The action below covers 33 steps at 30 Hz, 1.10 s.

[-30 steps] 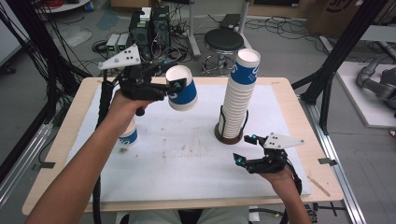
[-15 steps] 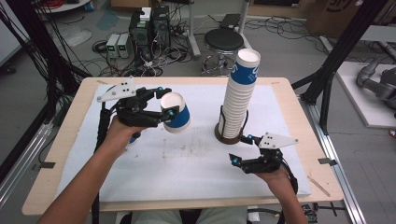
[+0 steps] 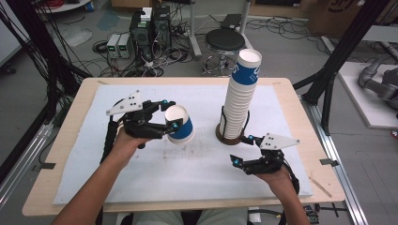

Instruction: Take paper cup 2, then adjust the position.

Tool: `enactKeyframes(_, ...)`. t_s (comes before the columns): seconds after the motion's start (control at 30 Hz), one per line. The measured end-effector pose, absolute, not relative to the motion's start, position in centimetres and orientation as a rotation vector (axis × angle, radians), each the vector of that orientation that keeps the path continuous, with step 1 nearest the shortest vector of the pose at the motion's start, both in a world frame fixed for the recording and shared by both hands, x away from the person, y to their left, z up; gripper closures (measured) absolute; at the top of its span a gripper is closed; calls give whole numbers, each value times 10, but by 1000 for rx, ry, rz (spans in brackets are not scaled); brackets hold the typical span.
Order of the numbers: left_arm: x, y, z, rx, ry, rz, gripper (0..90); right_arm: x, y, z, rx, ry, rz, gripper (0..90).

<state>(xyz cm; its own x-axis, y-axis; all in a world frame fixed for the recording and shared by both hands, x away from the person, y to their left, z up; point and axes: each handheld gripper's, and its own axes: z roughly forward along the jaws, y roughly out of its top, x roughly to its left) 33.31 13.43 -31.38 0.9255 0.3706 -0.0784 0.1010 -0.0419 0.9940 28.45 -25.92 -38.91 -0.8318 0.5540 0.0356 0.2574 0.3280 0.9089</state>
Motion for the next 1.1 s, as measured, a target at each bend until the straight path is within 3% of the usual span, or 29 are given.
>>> enactKeyframes(1.1,308,131,-349,1601,361,175,319,282,-223,-384,581,2383,1663,205)
